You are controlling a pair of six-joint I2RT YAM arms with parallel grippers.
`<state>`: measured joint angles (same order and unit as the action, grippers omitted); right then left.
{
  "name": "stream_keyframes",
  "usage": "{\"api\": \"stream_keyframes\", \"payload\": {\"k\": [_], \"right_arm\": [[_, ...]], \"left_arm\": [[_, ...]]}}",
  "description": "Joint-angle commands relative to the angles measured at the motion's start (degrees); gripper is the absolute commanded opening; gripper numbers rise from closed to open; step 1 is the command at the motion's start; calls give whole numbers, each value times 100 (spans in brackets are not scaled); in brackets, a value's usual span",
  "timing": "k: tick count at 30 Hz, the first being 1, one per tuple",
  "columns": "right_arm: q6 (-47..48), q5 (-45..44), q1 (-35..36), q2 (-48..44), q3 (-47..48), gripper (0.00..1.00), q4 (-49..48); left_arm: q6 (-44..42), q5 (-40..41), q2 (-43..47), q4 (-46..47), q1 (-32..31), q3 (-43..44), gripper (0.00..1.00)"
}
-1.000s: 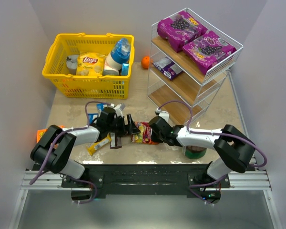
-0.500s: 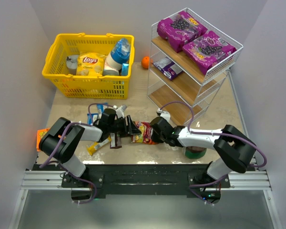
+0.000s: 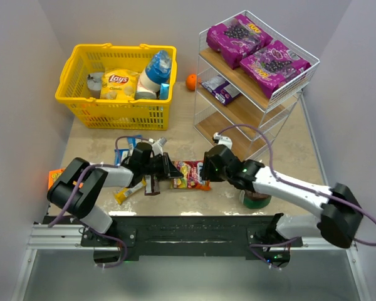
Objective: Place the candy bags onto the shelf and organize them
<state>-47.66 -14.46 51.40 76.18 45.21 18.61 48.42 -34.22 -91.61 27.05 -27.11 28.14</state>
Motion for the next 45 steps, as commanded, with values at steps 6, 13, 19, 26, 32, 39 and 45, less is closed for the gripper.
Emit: {"api": "stream_keyframes", "payload": {"k": [6, 13, 19, 26, 32, 39, 45], "right_arm": [[1451, 996, -33, -1834, 1735, 57, 828], [1716, 1754, -33, -2256, 1798, 60, 837], [1567, 1911, -33, -2713, 1614, 60, 881], [1883, 2317, -33, -3110, 1456, 61, 1311], [1409, 1464, -33, -3056, 1070, 57, 2023], [961, 595, -33, -3592, 866, 51, 2681], [512, -486, -33, -3733, 1033, 33, 3754]], "left_arm": [[404, 99, 1170, -384, 4, 358, 0], [527, 494, 1813, -1008, 4, 1516, 0], [799, 741, 2121, -886, 4, 2518, 0], [1187, 1031, 2121, -306, -162, 3197, 0], [1284, 1592, 1666, 133, -707, 3681, 3], [1477, 2068, 848, 565, -1199, 4190, 4], [1731, 2612, 127, 811, -1569, 4559, 5]]}}
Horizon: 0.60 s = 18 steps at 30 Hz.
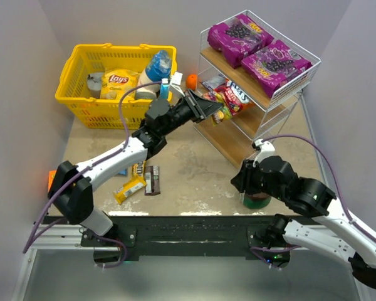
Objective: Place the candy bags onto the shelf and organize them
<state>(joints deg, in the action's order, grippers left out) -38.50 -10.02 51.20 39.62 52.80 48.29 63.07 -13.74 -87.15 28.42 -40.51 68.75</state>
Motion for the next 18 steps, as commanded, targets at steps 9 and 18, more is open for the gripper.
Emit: {"api": "stream_keyframes", "payload": {"k": [9, 18], "right_arm": [[-922, -1810, -14, -1042, 389, 25, 1288], [-975, -2074, -14, -1079, 635, 31, 1437]], "left_arm": [[399, 1092, -785, 1015, -493, 420, 4], [741, 1742, -1277, 937, -783, 929, 4]]}}
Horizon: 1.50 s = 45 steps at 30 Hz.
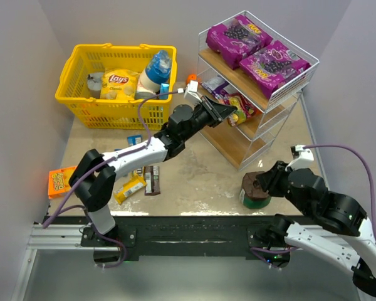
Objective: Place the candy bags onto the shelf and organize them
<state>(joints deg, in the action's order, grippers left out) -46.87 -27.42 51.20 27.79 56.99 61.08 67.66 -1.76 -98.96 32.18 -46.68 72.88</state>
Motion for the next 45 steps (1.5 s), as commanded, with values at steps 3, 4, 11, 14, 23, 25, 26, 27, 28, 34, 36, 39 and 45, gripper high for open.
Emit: {"api": "stream_keyframes", "payload": {"k": [3, 4, 11, 14, 23, 25, 26, 27, 28, 34, 36, 39, 45], "right_arm": [[-147, -396, -14, 95, 251, 32, 159], [-155, -413, -14, 78, 260, 32, 167], [-217, -501, -14, -28, 268, 34, 246], [-235, -545, -14, -72, 251, 34, 264], [-261, -563, -14, -72, 189, 36, 238], [-270, -571, -14, -90, 172, 36, 229], [-270, -572, -14, -81, 172, 36, 220], [-279, -580, -14, -90, 172, 36, 212], [-270, -580, -14, -90, 172, 36, 220], [-305, -598, -14, -142, 172, 36, 220], [-331, -607, -14, -169, 181, 36, 238], [-366, -624, -14, -204, 181, 36, 264], [-472, -659, -14, -301, 102, 36, 264]], "left_arm": [[467, 676, -360, 553, -272, 771, 5], [476, 729, -483, 509, -298, 858, 5], [661, 1388, -818, 131, -553, 1359, 6], [731, 1529, -950, -107, -623, 1492, 8], [1012, 1740, -1178, -582, -676, 1686, 14], [1021, 1793, -1178, -608, -702, 1686, 16], [1021, 1828, -1161, -669, -720, 1685, 19], [1013, 1863, -1126, -704, -746, 1685, 22], [995, 1898, -1108, -713, -747, 1677, 25], [925, 1820, -994, -985, -826, 1659, 56], [916, 1802, -924, -1021, -861, 1572, 58], [916, 1732, -775, -1004, -878, 1343, 59], [933, 1758, -511, -1021, -896, 833, 47]]}}
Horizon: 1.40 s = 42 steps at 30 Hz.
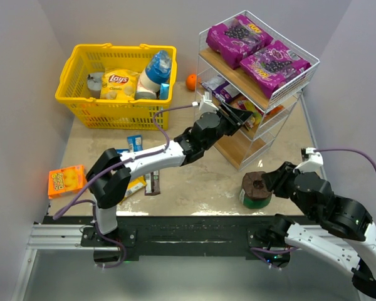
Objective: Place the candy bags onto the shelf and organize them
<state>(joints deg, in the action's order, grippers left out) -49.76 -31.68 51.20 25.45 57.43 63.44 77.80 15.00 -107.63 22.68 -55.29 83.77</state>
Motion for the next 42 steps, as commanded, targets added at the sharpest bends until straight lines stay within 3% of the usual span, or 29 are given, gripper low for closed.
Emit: {"api": "stream_keyframes", "payload": {"k": [1, 9, 15, 23, 26, 27, 30, 35, 42], "right_arm": [[-183, -225, -14, -75, 40, 36, 28], [-210, -224, -14, -49, -30, 36, 10], [-236, -251, -14, -93, -56, 36, 19], [-245, -260, -14, -93, -83, 36, -16], [-245, -260, -14, -67, -74, 36, -25], [-245, -251, -14, -75, -74, 36, -25], [-263, -242, -14, -67, -91, 36, -51], [-280, -242, -5, -76, -92, 36, -95], [-263, -207, -14, 3, -171, 36, -262]], "left_arm": [[-72, 73, 375, -70, -35, -360, 43], [-63, -68, 322, 52, -52, -432, 1], [-195, -568, 102, 35, -87, -124, 0], [-265, -543, 67, -88, -140, -54, 0], [-230, -411, 146, -132, -149, -141, 20], [-230, -393, 172, -123, -158, -167, 36], [-256, -358, 313, -141, -149, -299, 52], [-388, -200, 875, -167, -149, -825, 59], [-827, 275, 1937, -273, -149, -1731, 61]]}}
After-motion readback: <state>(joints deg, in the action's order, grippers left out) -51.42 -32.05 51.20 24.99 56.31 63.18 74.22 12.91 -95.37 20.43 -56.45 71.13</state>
